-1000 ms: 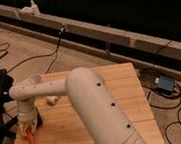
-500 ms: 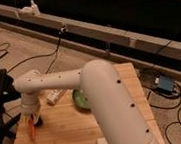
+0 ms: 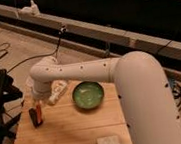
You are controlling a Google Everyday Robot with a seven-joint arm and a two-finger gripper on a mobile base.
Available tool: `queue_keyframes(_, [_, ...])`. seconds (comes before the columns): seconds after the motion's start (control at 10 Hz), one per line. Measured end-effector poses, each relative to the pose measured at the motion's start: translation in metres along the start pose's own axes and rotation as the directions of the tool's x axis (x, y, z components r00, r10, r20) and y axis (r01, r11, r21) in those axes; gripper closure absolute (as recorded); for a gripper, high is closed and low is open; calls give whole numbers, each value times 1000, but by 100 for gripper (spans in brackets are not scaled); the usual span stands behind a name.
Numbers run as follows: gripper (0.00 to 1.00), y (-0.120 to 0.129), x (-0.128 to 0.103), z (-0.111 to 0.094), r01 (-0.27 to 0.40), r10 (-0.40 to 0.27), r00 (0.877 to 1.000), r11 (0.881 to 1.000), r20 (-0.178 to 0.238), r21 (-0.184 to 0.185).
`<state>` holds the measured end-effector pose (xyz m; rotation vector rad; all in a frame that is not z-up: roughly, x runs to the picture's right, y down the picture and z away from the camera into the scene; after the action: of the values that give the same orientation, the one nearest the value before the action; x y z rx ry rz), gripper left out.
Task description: Place the pepper in the ceramic cup
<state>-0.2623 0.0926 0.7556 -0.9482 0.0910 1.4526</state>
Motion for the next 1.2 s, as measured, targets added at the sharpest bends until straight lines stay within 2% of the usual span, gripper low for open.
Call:
queue_keyframes(0.2, [100,-5,-7,-16,-21,22,999,999,44,-36])
queue_keyframes(0.7, [100,-5,-9,-17,-24,26,999,999,47,-36])
queue_keyframes(1.0, [100,-25,-52,-48,-69,70,990,998,120,-11])
queue_keyframes(1.2, [100,-26,-77,-62,-76,75,985,997,156,-1])
